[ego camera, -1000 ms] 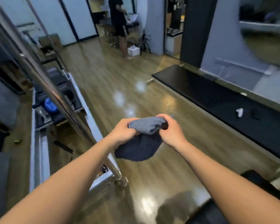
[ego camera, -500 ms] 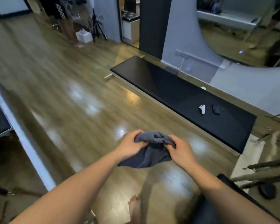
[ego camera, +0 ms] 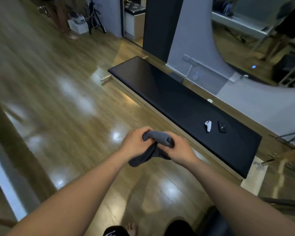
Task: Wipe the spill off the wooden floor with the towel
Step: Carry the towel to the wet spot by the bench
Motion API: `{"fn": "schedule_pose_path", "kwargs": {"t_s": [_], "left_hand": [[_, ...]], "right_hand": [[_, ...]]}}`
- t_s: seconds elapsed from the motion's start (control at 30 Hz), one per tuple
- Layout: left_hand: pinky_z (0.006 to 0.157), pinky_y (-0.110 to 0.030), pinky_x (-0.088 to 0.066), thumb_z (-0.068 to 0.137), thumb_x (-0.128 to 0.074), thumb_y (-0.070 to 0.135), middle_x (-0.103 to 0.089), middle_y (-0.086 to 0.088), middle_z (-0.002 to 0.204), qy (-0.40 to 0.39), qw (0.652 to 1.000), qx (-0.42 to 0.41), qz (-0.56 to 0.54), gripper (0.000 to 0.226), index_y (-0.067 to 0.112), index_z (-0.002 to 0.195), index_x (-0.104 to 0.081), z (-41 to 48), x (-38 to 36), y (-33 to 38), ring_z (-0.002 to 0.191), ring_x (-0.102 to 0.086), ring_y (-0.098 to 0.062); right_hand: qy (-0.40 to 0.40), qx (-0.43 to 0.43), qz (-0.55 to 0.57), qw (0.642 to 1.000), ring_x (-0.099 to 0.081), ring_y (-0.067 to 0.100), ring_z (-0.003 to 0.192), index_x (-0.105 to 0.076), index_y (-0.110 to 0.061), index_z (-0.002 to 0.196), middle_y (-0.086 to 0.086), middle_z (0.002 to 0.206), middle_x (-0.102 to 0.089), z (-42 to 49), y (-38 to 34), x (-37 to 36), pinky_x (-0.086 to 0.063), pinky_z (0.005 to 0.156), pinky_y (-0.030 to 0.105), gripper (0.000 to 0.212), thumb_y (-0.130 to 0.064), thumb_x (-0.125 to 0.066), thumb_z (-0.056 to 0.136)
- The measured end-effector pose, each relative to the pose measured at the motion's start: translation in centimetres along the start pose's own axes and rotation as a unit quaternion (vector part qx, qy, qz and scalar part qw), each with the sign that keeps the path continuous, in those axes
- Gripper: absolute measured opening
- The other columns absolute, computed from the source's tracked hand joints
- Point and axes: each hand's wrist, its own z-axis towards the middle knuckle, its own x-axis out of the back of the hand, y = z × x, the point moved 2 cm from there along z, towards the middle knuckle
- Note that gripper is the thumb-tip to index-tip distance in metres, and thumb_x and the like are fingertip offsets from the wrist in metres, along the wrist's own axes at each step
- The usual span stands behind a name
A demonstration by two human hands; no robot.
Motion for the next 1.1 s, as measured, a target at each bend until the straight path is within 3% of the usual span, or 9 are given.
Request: {"fn": "schedule_pose_path", "kwargs": {"t_s": [0.17, 0.23, 0.33, 0.4, 0.5, 0.63, 0.77, 0.9, 1.1], "left_hand": [[0.075, -0.038, -0.055, 0.062, -0.066, 0.06, -0.067, 0.011, 0.085, -0.035, 0.998, 0.014, 0.049, 0.05, 0.042, 0.107, -0.053, 5.3, 0.7, -1.7, 0.083, -0.065, -0.016], [0.074, -0.038, -0.054, 0.058, -0.073, 0.05, -0.065, 0.01, 0.085, -0.048, 0.994, 0.038, 0.091, 0.055, 0.04, 0.108, -0.051, 7.2, 0.7, -2.9, 0.083, -0.064, -0.02], [0.07, -0.037, -0.052, 0.069, -0.081, 0.023, -0.061, 0.009, 0.075, -0.049, 0.988, 0.088, 0.116, 0.031, 0.033, 0.078, -0.053, 10.2, -0.9, -4.6, 0.077, -0.061, -0.021], [0.064, -0.032, -0.047, 0.075, -0.079, 0.015, -0.059, 0.009, 0.07, -0.017, 0.987, 0.12, 0.105, 0.034, 0.033, 0.072, -0.051, 12.6, -2.7, -5.0, 0.074, -0.059, -0.02], [0.058, -0.016, -0.038, 0.078, -0.074, 0.004, -0.061, 0.003, 0.073, 0.041, 0.986, 0.148, 0.065, 0.024, 0.022, 0.081, -0.059, 16.5, -5.5, -4.0, 0.073, -0.058, -0.016], [0.061, -0.01, -0.038, 0.079, -0.07, 0.0, -0.067, 0.0, 0.081, 0.105, 0.976, 0.191, 0.031, 0.019, 0.012, 0.093, -0.067, 21.4, -8.7, -3.2, 0.075, -0.057, -0.011], [0.063, -0.016, -0.037, 0.08, -0.07, -0.001, -0.061, -0.001, 0.084, 0.14, 0.966, 0.213, 0.04, 0.017, 0.008, 0.095, -0.068, 25.5, -10.8, -4.1, 0.076, -0.055, -0.013], [0.07, -0.005, -0.037, 0.082, -0.072, 0.002, -0.057, 0.006, 0.092, 0.148, 0.957, 0.243, 0.055, 0.027, 0.007, 0.108, -0.067, 29.9, -11.1, -6.7, 0.08, -0.051, -0.01], [0.069, -0.005, -0.035, 0.09, -0.063, 0.007, -0.063, -0.004, 0.108, 0.077, 0.953, 0.284, 0.071, 0.03, 0.009, 0.12, -0.06, 37.0, -11.3, -13.6, 0.089, -0.053, -0.017]], "right_hand": [[0.024, 0.023, 0.024, 0.999, -0.066, 0.011, 0.094, -0.071, -0.025, 0.111, -0.009, 0.093, -0.072, 6.4, 1.4, 1.5, -0.051, 0.08, 0.026, 0.028, -0.009, -0.06, 0.091], [0.01, 0.029, 0.043, 0.999, -0.067, 0.011, 0.095, -0.071, -0.026, 0.108, -0.008, 0.095, -0.072, 9.1, 2.6, 2.4, -0.053, 0.084, 0.031, 0.029, -0.007, -0.058, 0.091], [-0.02, 0.043, 0.042, 0.998, -0.067, 0.013, 0.097, -0.07, -0.03, 0.106, -0.008, 0.097, -0.072, 14.0, 5.5, 4.1, -0.054, 0.086, 0.035, 0.032, -0.005, -0.055, 0.091], [-0.041, 0.054, 0.044, 0.997, -0.066, 0.012, 0.099, -0.069, -0.03, 0.111, -0.008, 0.1, -0.071, 17.3, 7.8, 5.5, -0.053, 0.084, 0.027, 0.033, -0.005, -0.055, 0.094], [-0.082, 0.07, 0.045, 0.993, -0.063, 0.006, 0.093, -0.067, -0.021, 0.117, -0.01, 0.097, -0.068, 21.9, 11.0, 8.2, -0.043, 0.073, 0.006, 0.03, -0.003, -0.055, 0.096], [-0.13, 0.087, 0.025, 0.987, -0.061, 0.011, 0.095, -0.068, -0.014, 0.117, -0.003, 0.104, -0.066, 28.9, 14.8, 10.6, -0.038, 0.07, 0.0, 0.032, 0.003, -0.054, 0.093], [-0.183, 0.089, 0.016, 0.979, -0.063, 0.012, 0.1, -0.068, -0.016, 0.119, -0.002, 0.108, -0.068, 35.8, 17.3, 10.8, -0.038, 0.071, 0.001, 0.034, 0.001, -0.054, 0.093], [-0.217, 0.078, 0.025, 0.973, -0.062, 0.009, 0.103, -0.065, -0.018, 0.124, -0.007, 0.108, -0.067, 42.1, 18.9, 9.0, -0.038, 0.074, 0.0, 0.035, -0.001, -0.055, 0.095], [-0.245, 0.023, 0.028, 0.969, -0.063, 0.007, 0.098, -0.064, -0.025, 0.121, -0.012, 0.104, -0.066, 50.9, 21.2, 4.5, -0.044, 0.075, 0.008, 0.031, -0.008, -0.056, 0.096]]}}
